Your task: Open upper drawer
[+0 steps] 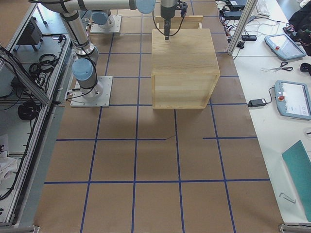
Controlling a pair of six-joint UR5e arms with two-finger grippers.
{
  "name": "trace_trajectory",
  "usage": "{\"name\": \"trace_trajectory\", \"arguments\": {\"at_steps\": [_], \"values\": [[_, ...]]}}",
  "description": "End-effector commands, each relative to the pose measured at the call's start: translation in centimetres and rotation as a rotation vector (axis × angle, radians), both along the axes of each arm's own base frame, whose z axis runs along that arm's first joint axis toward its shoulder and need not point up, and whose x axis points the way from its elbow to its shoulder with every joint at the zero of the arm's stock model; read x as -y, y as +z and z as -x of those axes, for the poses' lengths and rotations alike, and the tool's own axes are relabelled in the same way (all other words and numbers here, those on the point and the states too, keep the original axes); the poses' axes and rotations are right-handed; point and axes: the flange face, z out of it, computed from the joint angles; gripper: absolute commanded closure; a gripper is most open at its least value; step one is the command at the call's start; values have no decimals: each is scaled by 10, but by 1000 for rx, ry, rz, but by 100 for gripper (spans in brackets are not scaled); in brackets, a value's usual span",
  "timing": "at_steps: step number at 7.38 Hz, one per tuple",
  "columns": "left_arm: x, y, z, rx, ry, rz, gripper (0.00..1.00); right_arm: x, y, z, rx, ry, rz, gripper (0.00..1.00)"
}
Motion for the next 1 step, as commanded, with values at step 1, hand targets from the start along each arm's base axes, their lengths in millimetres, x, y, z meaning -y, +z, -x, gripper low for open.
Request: {"name": "trace_trajectory", "arguments": {"at_steps": [1], "values": [[-2, -1, 0, 0, -1, -5, 0, 0, 0, 0, -1, 0, 0, 0]]}}
